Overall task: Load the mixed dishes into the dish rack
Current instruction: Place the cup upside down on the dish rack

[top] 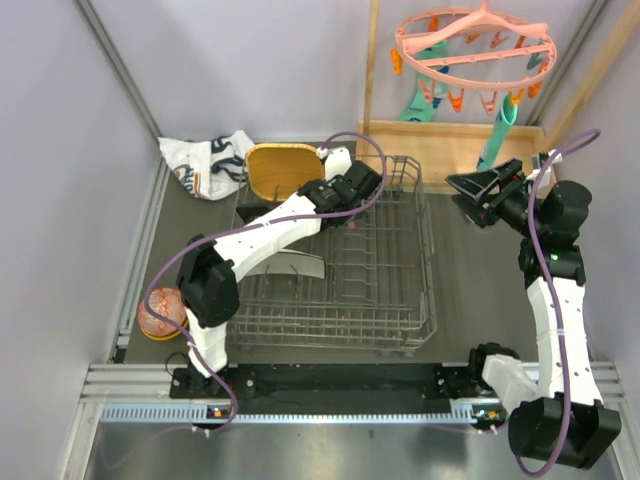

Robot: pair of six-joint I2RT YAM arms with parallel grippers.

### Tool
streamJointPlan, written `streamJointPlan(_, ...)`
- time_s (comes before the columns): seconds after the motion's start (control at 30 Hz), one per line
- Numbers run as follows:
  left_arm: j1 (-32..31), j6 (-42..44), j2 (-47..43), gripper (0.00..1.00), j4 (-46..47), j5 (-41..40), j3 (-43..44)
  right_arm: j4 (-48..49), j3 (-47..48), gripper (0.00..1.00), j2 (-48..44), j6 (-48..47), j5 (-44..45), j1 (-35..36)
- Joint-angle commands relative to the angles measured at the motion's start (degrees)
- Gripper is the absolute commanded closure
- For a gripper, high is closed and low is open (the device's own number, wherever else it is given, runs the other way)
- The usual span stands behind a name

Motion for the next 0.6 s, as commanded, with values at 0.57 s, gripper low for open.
streamJointPlan(0.57, 1.4, -5.5, 1.9, 1.0, 4.6, -3.7, 1.0, -1.1, 0.9, 0.21, -1.5, -1.9, -0.9, -0.8)
